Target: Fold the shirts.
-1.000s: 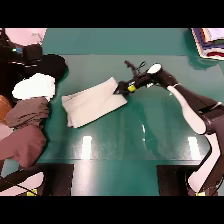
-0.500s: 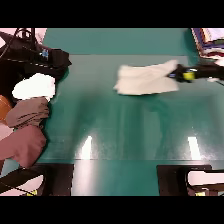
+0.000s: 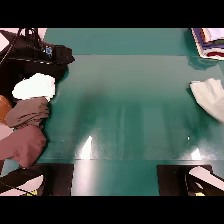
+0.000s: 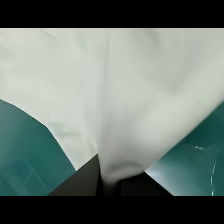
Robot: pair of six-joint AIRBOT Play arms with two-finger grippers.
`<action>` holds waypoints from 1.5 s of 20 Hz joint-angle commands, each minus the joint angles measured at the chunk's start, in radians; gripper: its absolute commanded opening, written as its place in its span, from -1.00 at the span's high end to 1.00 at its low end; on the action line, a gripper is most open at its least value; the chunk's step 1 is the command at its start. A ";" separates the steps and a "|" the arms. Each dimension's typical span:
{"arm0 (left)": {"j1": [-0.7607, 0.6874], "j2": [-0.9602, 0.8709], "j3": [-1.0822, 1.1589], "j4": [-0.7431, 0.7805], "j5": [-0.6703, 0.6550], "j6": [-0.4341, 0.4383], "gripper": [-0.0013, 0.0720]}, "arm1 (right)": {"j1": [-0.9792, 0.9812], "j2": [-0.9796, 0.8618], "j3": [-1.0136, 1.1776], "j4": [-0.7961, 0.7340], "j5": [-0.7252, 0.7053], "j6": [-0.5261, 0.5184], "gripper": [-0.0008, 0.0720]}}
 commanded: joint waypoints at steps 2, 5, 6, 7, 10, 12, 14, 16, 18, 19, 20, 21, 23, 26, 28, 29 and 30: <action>0.000 -0.002 0.000 0.000 0.011 -0.002 0.89 | -0.080 0.076 -0.122 -0.026 0.012 -0.002 0.91; 0.000 -0.002 0.000 0.000 0.000 -0.002 0.89 | -0.082 0.099 -0.086 -0.221 0.073 -0.063 -0.51; 0.000 -0.002 0.000 0.000 -0.008 -0.001 0.89 | -0.082 0.110 -0.056 -0.315 0.093 -0.059 -0.51; 0.000 -0.002 0.000 0.000 -0.013 -0.001 0.89 | -0.082 0.126 -0.023 -0.357 0.104 -0.047 -0.51; 0.000 -0.002 0.000 0.000 -0.009 -0.001 0.89 | -0.044 0.197 0.043 -0.138 0.077 -0.045 -0.45; 0.000 -0.002 0.000 -0.001 0.013 -0.002 0.89 | 0.056 0.247 0.050 0.019 0.037 -0.046 -0.45; 0.000 -0.002 0.000 -0.001 0.014 -0.002 0.89 | 0.204 0.279 0.050 0.099 0.018 -0.045 -0.45; 0.000 -0.002 0.000 -0.001 0.013 -0.002 0.89 | 0.380 0.298 0.050 0.117 0.021 -0.045 -0.45; 0.000 -0.002 0.000 -0.001 0.014 -0.002 0.89 | 0.557 0.303 0.050 0.116 0.004 -0.045 -0.45; 0.000 -0.002 0.000 -0.001 0.014 -0.002 0.89 | 0.632 0.303 0.050 0.111 -0.008 -0.045 -0.44; 0.000 -0.002 0.000 -0.001 0.014 -0.002 0.89 | 0.708 0.303 0.050 0.110 -0.021 -0.045 -0.36; 0.000 -0.002 0.000 -0.001 0.014 -0.002 0.89 | 0.778 0.303 0.050 0.109 -0.040 -0.046 -0.09; 0.000 -0.002 0.000 -0.001 0.014 -0.002 0.89 | 0.879 0.303 0.050 0.109 -0.072 -0.047 0.81; 0.000 -0.002 0.000 -0.001 0.014 -0.002 0.89 | 0.964 0.303 0.050 0.109 -0.095 -0.048 0.93; 0.000 -0.002 0.000 -0.001 0.014 -0.002 0.89 | 0.978 0.303 0.050 0.110 -0.092 -0.048 0.93; 0.000 -0.002 0.000 -0.001 0.014 -0.002 0.89 | 0.978 0.303 0.050 0.110 -0.089 -0.048 0.93; 0.000 -0.002 0.000 -0.001 0.014 -0.002 0.89 | 0.978 0.303 0.050 0.109 -0.085 -0.048 0.93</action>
